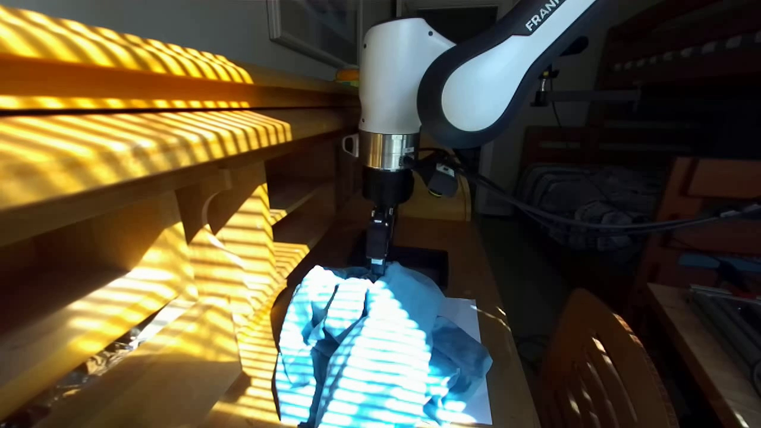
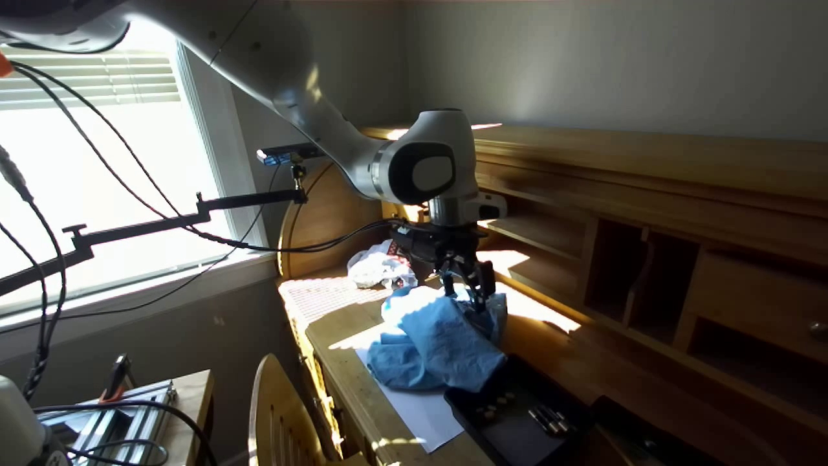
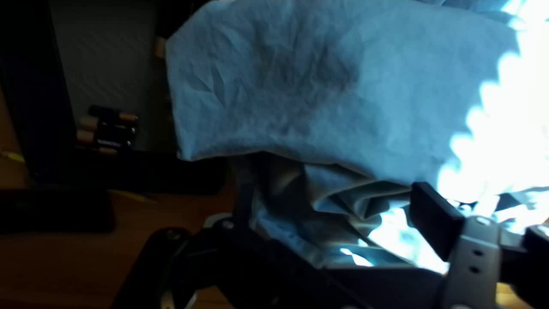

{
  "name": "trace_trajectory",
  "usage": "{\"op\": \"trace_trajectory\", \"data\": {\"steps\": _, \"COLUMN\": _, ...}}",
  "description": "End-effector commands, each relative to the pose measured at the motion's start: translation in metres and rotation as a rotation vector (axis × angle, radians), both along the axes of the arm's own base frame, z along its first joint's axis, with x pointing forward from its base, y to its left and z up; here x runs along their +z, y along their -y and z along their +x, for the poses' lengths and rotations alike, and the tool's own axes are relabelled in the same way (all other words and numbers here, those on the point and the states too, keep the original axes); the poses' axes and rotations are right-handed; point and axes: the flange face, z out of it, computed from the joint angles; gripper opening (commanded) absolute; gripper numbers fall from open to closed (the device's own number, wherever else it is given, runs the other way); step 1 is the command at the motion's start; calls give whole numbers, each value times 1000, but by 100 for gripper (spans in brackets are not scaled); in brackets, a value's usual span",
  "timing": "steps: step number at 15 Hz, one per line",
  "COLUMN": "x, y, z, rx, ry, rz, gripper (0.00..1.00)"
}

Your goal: Put the cloth on the desk

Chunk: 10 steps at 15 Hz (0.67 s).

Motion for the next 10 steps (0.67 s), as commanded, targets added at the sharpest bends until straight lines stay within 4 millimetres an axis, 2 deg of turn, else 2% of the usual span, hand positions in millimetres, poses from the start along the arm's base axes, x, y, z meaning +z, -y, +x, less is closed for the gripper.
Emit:
{"op": "trace_trajectory", "data": {"steps": 1, "x": 1, "y": 34, "z": -14, "rx": -192, "ry": 8, "rz": -9, "gripper": 100}}
{"op": "trace_trajectory", "data": {"steps": 5, "x": -8, "y": 74, "z": -21, "rx": -341, "ry": 33, "rz": -16, "gripper": 100}}
{"op": "trace_trajectory", "data": {"steps": 10, "x": -26, "y": 115, "z": -36, "rx": -422, "ry": 32, "rz": 2, "gripper": 100}}
